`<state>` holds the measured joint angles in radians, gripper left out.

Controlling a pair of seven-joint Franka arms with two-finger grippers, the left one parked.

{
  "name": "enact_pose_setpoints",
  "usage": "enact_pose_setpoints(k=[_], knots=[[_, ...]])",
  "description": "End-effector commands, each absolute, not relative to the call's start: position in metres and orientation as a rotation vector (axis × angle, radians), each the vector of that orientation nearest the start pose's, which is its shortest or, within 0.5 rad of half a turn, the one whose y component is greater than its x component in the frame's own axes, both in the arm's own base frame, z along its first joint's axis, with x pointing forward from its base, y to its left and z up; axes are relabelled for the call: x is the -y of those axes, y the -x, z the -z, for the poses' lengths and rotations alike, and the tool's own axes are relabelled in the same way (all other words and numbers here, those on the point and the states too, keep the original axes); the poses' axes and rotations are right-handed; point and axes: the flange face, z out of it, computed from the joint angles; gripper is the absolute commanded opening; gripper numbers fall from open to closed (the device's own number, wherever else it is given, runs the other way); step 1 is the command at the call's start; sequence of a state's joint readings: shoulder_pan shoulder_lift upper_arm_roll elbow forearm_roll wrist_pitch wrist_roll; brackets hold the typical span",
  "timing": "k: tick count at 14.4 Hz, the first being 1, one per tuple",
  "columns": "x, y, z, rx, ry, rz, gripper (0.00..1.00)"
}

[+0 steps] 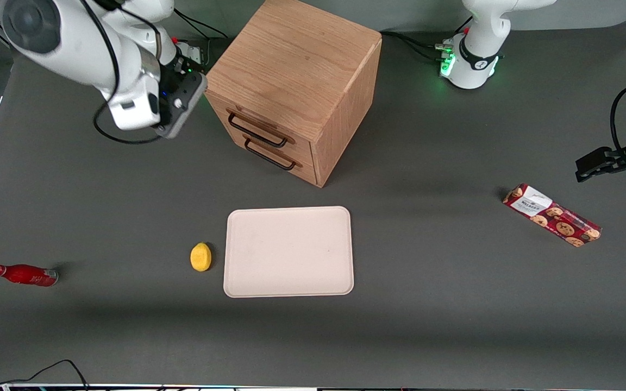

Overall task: Open upper drawer
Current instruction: 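Move the right gripper to the upper drawer's black handle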

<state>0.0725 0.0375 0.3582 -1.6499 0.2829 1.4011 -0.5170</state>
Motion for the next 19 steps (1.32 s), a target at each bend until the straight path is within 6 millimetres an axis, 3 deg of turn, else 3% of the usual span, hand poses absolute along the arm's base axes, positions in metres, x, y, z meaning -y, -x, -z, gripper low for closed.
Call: enact_pose_setpoints(k=[1, 3, 5, 8, 12, 16, 19], knots=[[-0.269, -0.493, -0.54, 1.315, 2.387, -0.378, 1.0], [-0.279, -0.506, -0.51, 1.299, 2.368, -0.393, 1.0], [-0.296, -0.507, -0.487, 1.298, 2.36, -0.39, 1.0], [-0.298, -0.504, -0.445, 1.25, 2.391, -0.386, 1.0], [-0.3, -0.499, -0.428, 1.227, 2.403, -0.398, 1.0], [-0.316, -0.484, -0.4, 1.167, 2.454, -0.387, 1.0], [-0.32, -0.476, -0.395, 1.174, 2.452, -0.404, 1.0]])
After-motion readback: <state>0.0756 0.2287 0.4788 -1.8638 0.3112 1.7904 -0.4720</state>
